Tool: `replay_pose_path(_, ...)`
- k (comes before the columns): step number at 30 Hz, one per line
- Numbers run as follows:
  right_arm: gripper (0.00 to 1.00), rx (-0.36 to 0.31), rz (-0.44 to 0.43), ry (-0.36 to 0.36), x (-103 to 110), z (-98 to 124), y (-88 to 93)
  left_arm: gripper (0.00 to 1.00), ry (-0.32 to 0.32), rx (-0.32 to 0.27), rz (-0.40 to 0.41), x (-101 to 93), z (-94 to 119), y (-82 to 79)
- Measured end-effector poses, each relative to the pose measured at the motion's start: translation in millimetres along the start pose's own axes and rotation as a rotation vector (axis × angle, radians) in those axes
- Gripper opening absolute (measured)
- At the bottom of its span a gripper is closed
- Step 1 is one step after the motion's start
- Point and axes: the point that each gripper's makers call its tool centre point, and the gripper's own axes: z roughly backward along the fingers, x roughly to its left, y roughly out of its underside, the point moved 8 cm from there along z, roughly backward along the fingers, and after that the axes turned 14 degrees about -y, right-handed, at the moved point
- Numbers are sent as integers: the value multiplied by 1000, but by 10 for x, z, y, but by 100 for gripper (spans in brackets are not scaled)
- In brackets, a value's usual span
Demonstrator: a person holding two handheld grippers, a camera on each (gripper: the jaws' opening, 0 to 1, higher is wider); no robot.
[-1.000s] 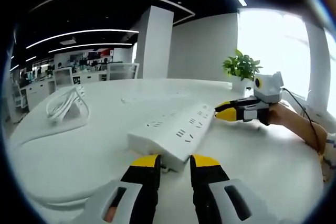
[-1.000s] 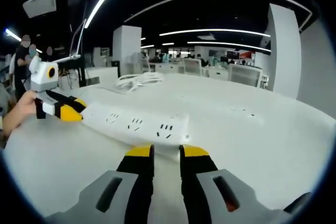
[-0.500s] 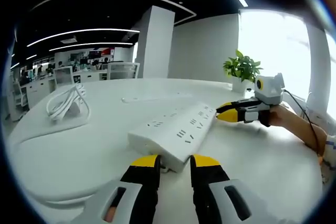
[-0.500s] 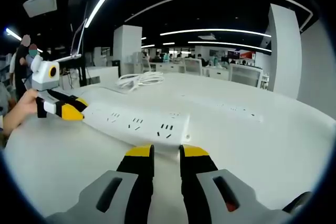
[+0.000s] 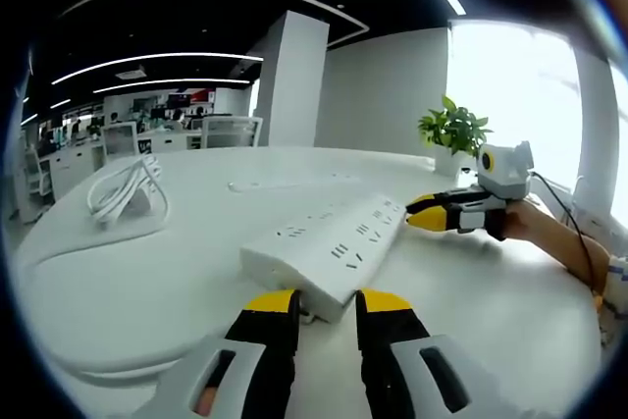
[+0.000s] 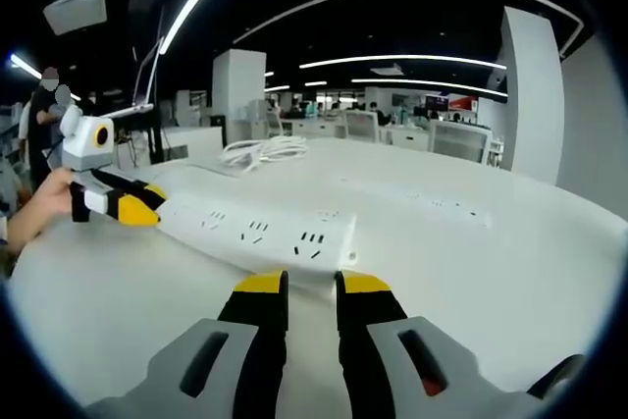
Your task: Straighten the power strip on the desk, plug the charger into it
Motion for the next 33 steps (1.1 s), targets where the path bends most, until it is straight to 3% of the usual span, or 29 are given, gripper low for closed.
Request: replay_pose_path(33, 19, -5, -4, 15, 53, 5, 11, 23, -8, -3, -15, -4, -6, 3)
